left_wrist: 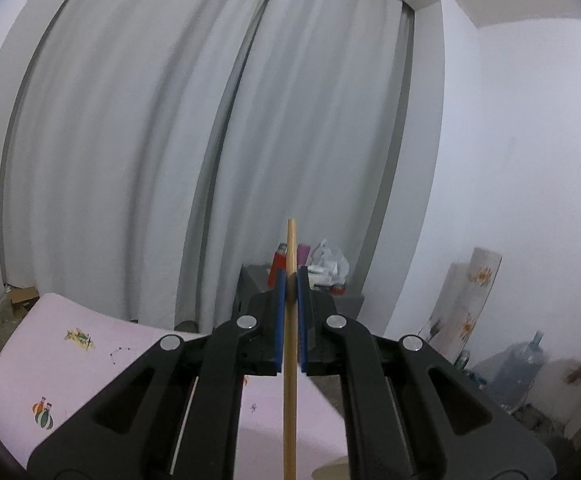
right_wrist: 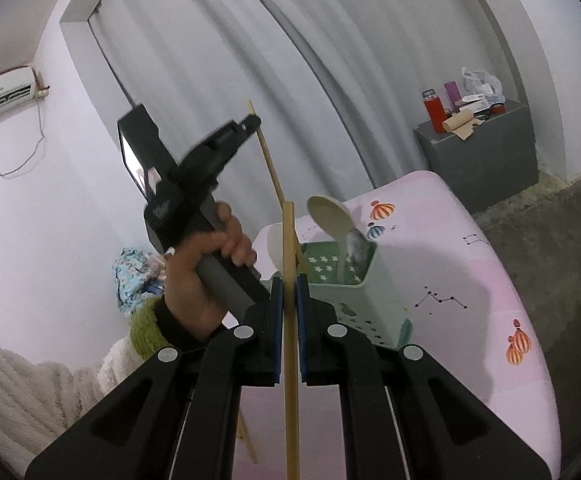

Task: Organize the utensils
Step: 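Raise both held chopsticks toward the green basket with both grippers, then open the left gripper over the green basket to drop its chopstick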

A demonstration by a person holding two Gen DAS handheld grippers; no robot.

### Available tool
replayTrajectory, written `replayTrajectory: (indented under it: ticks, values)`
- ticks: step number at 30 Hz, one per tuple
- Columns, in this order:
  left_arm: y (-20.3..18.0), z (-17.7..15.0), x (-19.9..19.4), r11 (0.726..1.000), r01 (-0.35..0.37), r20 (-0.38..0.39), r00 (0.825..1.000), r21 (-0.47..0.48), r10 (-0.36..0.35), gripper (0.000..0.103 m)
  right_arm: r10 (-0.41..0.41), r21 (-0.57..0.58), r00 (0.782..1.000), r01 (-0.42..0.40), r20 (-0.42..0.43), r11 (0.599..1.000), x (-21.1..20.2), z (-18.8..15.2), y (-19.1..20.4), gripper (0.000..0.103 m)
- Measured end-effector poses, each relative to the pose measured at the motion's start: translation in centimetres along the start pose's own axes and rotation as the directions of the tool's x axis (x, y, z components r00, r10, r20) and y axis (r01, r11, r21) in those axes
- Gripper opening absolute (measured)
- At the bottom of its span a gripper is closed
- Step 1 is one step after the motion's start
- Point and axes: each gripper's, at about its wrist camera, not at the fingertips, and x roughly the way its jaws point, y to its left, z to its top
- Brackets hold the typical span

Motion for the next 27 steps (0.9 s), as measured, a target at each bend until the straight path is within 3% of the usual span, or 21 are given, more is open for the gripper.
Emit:
replayTrajectory:
  ticks: [6, 18, 22, 27]
  values:
    - [0.0, -1.5, -0.6, 0.999, -0.017, -0.016, 1.000, 0.040, 0.017, 0.004, -0.014, 0.019, 1.000, 0.013, 0.007, 1.000, -0.5, 0.0, -0.9, 0.007]
    - [1.8, -3.0, -2.6, 0.999, -0.043, -0.071, 0.996, 0.032, 0.045, 0.006, -0.033, 0.013, 0.999, 0.033, 0.032, 0.999, -1.7, -0.1, -0.2, 0.007]
    - [2.1, -2.7, -3.4, 0.998, -0.053, -0.063, 0.997, 0.024, 0.054, 0.033, -0.033, 0.008, 0.999, 0.033, 0.038, 0.999, -1.8, -0.1, 0.2, 0.007]
    - [1.9, -2.3, -4.7, 0.998, -0.065, -0.050, 0.997, 0.025, 0.066, 0.051, -0.023, 0.007, 0.999, 0.023, 0.040, 1.000, -2.0, -0.3, 0.4, 0.007]
